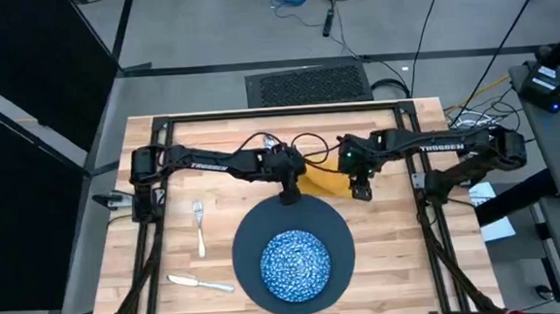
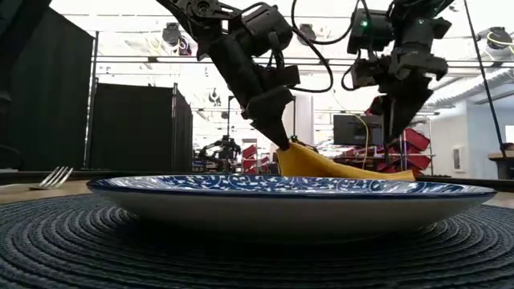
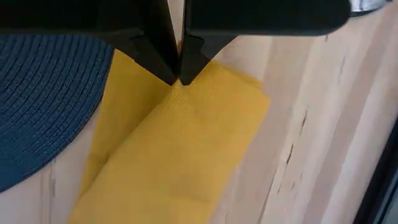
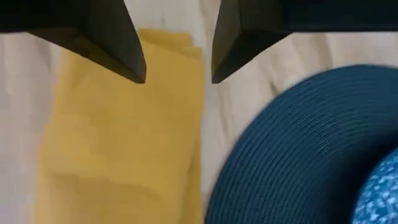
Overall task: Set table place
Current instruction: Fold the yellow table napkin
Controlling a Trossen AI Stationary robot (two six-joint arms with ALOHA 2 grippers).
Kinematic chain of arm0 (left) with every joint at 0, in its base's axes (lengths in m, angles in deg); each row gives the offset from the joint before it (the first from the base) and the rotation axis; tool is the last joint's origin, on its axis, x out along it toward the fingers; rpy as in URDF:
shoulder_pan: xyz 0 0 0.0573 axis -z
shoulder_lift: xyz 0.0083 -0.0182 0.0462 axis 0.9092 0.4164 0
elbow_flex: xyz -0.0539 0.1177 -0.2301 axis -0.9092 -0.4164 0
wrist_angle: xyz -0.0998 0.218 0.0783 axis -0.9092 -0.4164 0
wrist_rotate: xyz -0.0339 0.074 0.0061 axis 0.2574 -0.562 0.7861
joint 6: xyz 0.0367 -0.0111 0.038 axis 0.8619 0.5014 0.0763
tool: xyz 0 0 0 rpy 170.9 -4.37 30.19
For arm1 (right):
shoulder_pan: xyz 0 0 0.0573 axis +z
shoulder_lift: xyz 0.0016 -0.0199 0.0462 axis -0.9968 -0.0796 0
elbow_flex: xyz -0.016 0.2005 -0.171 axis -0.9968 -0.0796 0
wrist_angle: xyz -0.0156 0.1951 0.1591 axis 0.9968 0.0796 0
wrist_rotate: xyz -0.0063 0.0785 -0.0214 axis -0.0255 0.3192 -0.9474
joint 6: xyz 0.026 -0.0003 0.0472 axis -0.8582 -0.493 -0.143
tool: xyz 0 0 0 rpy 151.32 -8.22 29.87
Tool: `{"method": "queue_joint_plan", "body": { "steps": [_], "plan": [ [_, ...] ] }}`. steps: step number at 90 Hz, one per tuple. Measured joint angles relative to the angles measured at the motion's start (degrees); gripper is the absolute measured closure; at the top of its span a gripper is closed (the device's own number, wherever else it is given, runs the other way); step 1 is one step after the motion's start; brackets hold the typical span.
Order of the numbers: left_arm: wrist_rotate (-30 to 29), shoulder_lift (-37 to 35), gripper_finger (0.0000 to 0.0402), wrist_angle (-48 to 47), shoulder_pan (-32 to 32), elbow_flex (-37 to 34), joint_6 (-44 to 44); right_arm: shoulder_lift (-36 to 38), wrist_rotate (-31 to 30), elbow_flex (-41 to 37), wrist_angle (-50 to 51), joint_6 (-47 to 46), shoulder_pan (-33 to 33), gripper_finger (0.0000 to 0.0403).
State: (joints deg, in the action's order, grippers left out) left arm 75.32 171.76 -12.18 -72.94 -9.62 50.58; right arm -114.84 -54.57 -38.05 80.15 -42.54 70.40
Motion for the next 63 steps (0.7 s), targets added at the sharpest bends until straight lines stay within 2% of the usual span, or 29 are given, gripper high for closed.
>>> {"method": "queue_joint_plan", "body": {
  "steps": [16, 27, 40, 63],
  "plan": [
    [0.5, 1.5, 0.0402, 1.3, 1.5, 0.1, -0.7, 0.0, 0.6, -0.4, -3.0, 0.1, -0.3, 0.0235],
    [2.7, 3.4, 0.0402, 0.9, 2.2, 0.1, -1.3, 0.0, 3.8, -0.4, -4.9, -0.8, -0.2, 0.0236],
    [0.1, 4.4, 0.0402, -0.1, 2.4, 0.0, -1.3, 0.0, 4.4, -0.4, -4.5, -1.4, -0.2, 0.0236],
    [-0.1, 4.4, 0.0402, 0.0, 2.0, 0.0, -1.3, 0.0, 4.5, -2.9, -3.7, -4.4, 0.7, 0.0236]
  ]
}}
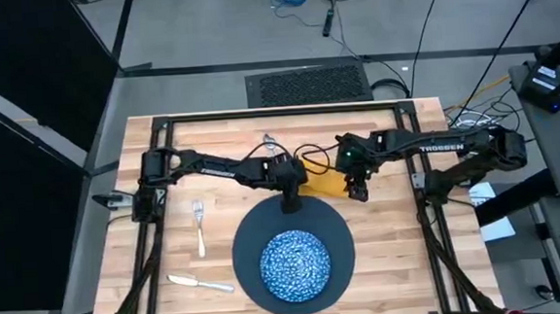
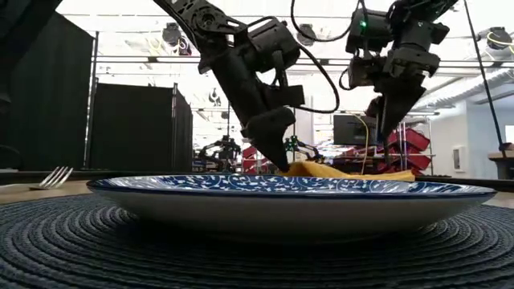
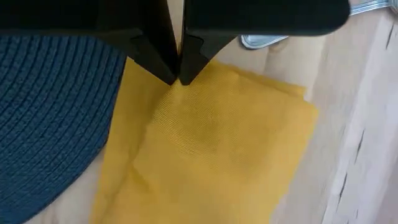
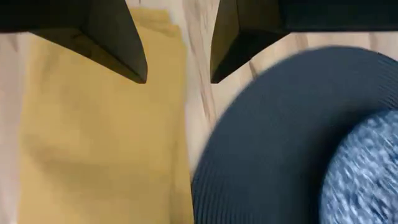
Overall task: Set table place
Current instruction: Fold the yellow table napkin
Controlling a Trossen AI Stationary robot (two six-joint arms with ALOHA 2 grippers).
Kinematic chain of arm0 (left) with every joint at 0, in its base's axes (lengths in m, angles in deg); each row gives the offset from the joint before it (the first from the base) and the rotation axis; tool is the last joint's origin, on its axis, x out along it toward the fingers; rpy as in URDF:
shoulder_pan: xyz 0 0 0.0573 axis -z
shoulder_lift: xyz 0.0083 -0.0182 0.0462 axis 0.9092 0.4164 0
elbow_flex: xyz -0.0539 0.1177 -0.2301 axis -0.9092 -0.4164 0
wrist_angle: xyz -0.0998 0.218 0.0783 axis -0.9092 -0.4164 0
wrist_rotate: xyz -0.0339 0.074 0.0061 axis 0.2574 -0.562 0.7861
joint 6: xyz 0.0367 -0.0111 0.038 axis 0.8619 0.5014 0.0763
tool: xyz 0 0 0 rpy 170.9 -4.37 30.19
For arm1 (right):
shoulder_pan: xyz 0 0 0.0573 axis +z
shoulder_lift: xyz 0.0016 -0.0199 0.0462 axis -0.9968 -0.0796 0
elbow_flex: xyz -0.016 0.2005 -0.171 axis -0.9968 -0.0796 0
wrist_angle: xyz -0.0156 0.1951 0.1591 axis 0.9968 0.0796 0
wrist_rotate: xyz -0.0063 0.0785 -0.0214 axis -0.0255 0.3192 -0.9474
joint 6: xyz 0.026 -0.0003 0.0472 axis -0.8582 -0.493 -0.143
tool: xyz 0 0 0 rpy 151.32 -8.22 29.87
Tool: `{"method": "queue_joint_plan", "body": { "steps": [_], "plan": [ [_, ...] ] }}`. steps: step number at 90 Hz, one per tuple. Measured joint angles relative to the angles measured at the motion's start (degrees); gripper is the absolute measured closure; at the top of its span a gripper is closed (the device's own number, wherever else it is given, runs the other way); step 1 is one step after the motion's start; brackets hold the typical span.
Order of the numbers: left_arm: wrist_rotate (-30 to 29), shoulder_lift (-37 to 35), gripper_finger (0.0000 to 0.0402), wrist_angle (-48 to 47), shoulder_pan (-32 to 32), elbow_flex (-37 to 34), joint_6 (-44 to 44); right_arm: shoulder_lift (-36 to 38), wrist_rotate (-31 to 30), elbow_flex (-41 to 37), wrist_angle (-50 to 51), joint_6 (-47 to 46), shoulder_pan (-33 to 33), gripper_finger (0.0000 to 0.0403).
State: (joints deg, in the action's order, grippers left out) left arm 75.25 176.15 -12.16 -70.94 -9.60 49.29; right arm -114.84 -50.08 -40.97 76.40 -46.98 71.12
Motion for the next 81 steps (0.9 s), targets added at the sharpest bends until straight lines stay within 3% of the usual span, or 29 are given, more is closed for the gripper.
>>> {"method": "queue_joint_plan", "body": {
  "steps": [29, 81],
  "plan": [
    [0.0, 0.0, 0.0402, 0.0, 0.0, 0.0, 0.0, 0.0, -10.6, -5.6, -6.3, -0.9, 5.6, 0.0236],
    [1.4, 0.0, 0.0402, 0.1, 2.1, 0.0, -0.3, -0.1, -10.4, -12.0, -15.4, -3.5, 6.9, 0.0236]
  ]
}}
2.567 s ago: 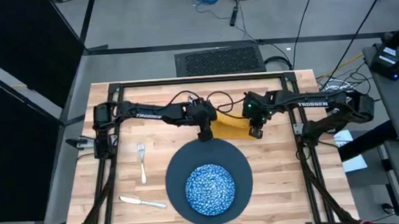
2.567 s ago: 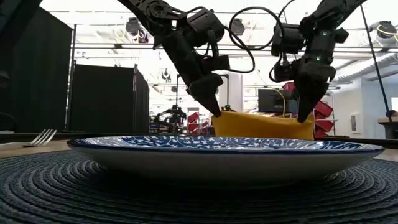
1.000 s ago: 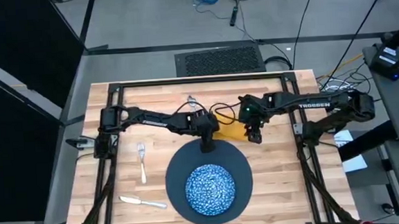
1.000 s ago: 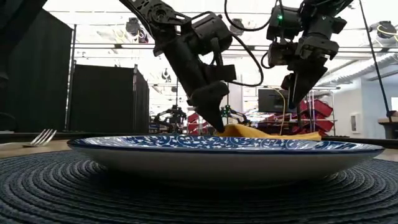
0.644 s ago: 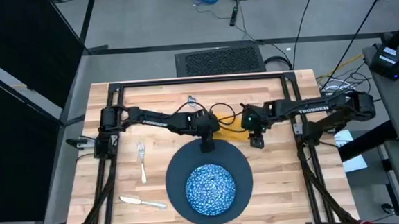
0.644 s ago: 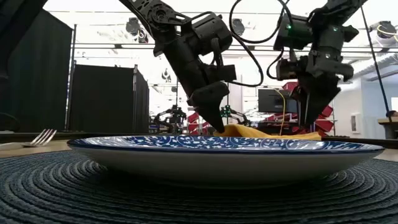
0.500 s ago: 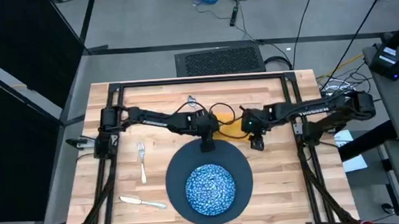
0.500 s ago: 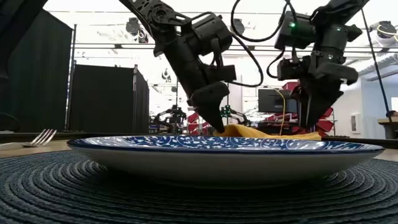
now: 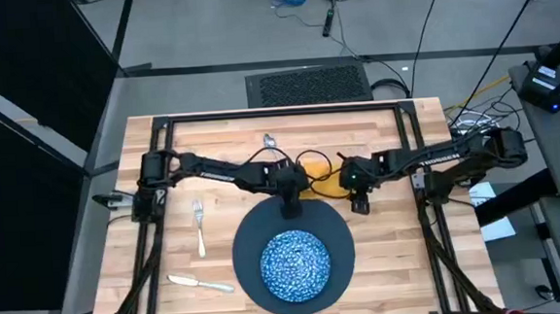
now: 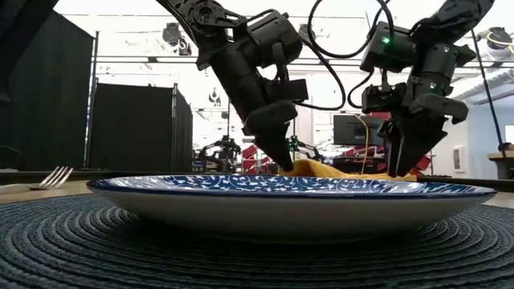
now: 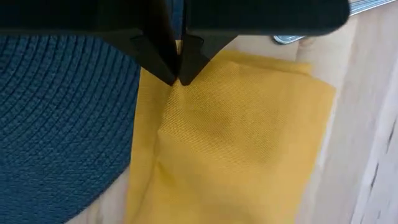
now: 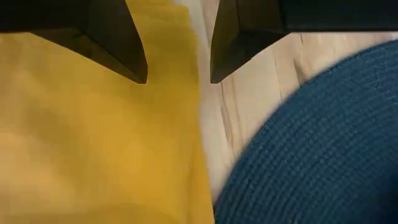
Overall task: Set table place
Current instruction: Fold the yellow table napkin
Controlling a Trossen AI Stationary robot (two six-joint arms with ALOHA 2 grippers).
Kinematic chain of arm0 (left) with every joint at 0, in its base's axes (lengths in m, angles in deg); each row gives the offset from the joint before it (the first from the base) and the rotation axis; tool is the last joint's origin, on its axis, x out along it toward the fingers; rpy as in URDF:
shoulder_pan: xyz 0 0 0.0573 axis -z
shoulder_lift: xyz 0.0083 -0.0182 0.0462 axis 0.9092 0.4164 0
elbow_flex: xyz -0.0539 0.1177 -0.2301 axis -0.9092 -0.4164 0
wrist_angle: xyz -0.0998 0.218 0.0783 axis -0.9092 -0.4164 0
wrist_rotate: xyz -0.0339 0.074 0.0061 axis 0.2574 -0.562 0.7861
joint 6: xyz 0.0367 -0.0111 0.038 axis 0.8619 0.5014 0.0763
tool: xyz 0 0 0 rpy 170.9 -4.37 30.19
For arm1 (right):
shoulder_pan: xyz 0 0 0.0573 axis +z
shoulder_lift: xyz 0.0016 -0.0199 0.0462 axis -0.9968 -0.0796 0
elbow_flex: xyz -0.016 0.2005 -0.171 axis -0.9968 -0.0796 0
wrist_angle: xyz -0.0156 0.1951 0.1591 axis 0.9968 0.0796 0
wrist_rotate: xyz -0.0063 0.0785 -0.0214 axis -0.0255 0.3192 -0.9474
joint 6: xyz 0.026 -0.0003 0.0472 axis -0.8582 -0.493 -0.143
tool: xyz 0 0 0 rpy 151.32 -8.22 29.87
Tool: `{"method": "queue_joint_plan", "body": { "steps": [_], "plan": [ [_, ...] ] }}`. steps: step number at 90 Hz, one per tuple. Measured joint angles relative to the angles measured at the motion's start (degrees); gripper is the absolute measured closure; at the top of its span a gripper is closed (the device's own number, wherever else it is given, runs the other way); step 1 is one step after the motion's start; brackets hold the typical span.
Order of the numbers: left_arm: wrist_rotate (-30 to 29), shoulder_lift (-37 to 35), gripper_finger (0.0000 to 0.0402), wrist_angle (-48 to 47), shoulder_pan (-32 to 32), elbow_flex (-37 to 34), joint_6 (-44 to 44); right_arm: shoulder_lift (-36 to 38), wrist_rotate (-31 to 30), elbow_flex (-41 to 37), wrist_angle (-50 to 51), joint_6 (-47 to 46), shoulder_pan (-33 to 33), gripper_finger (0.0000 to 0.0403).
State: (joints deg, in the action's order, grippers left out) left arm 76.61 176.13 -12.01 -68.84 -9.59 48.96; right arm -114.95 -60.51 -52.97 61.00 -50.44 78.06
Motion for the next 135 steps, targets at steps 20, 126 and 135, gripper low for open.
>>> {"method": "queue_joint_plan", "body": {
  "steps": [20, 126, 135],
  "plan": [
    [0.0, 0.0, 0.0402, 0.1, 0.1, 0.0, -0.1, 0.0, -0.3, -3.0, -2.4, -0.7, 0.0, 0.0251],
    [0.3, 0.6, 0.0402, 0.0, 0.2, 0.0, -1.2, 0.0, -5.7, 9.8, 17.0, 2.8, 0.0, 0.0401],
    [0.3, 0.7, 0.0402, -0.2, 0.2, 0.0, -1.2, 0.0, -5.7, 9.8, 17.0, 2.5, 0.0, 0.0401]
  ]
}}
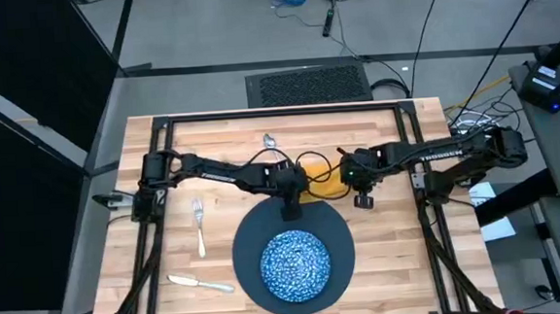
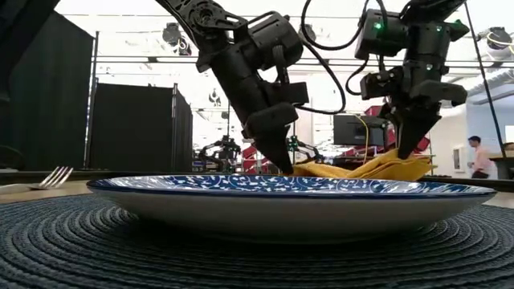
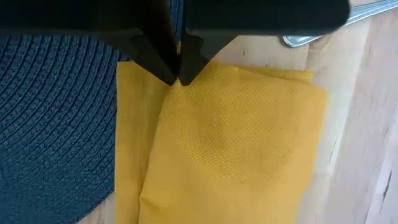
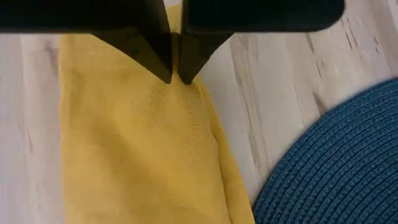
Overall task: Set table place
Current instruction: Fold the yellow table napkin
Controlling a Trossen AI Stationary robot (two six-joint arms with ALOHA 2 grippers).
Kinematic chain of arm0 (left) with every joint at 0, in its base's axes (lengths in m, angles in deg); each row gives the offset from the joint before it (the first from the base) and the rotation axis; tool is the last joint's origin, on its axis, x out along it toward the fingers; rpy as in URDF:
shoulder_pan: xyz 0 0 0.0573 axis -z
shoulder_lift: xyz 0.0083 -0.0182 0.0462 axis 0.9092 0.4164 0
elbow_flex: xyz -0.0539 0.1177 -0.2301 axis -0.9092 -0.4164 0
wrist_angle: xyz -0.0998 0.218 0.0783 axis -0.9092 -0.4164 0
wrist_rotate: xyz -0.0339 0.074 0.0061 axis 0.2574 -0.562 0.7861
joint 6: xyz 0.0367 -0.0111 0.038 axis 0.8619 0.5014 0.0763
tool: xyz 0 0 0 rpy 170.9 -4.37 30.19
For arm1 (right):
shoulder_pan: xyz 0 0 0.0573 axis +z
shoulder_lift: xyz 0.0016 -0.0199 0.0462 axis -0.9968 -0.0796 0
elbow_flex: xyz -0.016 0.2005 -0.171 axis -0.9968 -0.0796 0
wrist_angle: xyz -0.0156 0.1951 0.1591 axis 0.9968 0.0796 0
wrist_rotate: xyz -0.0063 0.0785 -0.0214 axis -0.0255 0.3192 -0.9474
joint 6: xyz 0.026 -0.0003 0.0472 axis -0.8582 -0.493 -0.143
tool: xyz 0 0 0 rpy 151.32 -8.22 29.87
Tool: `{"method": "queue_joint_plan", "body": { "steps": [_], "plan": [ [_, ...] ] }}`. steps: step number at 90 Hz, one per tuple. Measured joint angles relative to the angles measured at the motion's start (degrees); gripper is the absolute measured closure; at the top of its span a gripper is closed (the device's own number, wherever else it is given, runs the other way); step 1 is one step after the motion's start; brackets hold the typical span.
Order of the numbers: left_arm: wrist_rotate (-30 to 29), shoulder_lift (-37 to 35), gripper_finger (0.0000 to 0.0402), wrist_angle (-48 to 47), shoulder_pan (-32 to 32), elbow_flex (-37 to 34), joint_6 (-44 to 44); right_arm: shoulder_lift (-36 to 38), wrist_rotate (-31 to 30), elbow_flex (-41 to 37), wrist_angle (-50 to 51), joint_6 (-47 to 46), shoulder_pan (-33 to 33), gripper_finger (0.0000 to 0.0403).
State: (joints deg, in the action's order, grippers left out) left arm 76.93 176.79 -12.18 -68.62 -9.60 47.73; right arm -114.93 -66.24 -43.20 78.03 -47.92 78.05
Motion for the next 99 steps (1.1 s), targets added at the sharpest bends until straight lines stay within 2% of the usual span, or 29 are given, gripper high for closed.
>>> {"method": "queue_joint_plan", "body": {
  "steps": [18, 39, 54, 99],
  "plan": [
    [0.0, 0.0, 0.0402, 0.0, 0.0, 0.0, -0.1, 0.0, -0.2, 0.0, -0.8, -1.9, -0.1, 0.0387],
    [0.1, 0.0, 0.0402, 0.2, 0.0, 0.0, -0.3, 0.0, -5.0, 1.2, 1.2, -3.0, -0.1, 0.0317],
    [1.8, 0.0, 0.0402, 3.1, 1.0, 0.0, -0.3, 0.1, -5.0, 3.0, 2.0, -3.2, -0.1, 0.0285],
    [2.8, 0.7, 0.0402, 3.0, 2.7, 0.0, -0.4, 0.1, -4.9, 3.0, 6.4, -7.0, -0.1, 0.0277]
  ]
}}
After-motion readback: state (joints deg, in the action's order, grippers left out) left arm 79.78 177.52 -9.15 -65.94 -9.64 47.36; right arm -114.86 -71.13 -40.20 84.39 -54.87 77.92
